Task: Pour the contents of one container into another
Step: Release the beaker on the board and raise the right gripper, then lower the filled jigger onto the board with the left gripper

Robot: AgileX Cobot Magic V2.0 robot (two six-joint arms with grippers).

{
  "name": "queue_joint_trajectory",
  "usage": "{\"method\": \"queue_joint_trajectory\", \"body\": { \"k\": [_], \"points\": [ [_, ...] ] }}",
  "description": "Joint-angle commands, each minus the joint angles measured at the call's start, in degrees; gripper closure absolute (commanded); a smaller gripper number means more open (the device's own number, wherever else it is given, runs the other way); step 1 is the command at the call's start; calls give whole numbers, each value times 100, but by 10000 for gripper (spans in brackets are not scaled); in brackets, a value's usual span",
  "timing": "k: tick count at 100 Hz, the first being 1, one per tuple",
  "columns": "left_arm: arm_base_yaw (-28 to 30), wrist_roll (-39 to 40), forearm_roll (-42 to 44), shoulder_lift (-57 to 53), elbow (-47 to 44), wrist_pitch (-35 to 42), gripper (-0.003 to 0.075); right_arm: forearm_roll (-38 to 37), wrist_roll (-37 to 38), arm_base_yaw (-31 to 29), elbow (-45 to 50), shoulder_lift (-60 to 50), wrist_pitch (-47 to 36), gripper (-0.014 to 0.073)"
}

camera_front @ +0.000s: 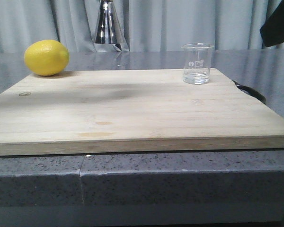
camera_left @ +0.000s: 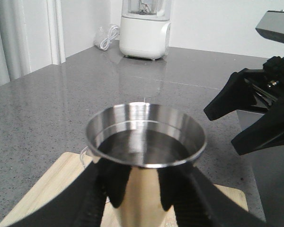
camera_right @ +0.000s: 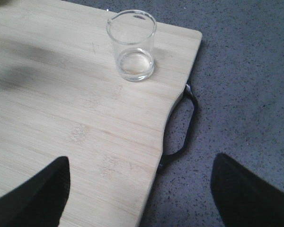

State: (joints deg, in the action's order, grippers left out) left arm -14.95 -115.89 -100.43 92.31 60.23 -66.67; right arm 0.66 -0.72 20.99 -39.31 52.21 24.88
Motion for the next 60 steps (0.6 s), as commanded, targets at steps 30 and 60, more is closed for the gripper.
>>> {"method": "queue_joint_trajectory", "body": {
  "k": [30,60],
  "points": [
    [-90,-714,-635,-24,169,-510,472,-66,-44,-39,-160,-69,-318,41],
    [-79,-939,-635,529,230,-524,472,-66,-44,-39,-160,-69,-318,41]
  ]
}}
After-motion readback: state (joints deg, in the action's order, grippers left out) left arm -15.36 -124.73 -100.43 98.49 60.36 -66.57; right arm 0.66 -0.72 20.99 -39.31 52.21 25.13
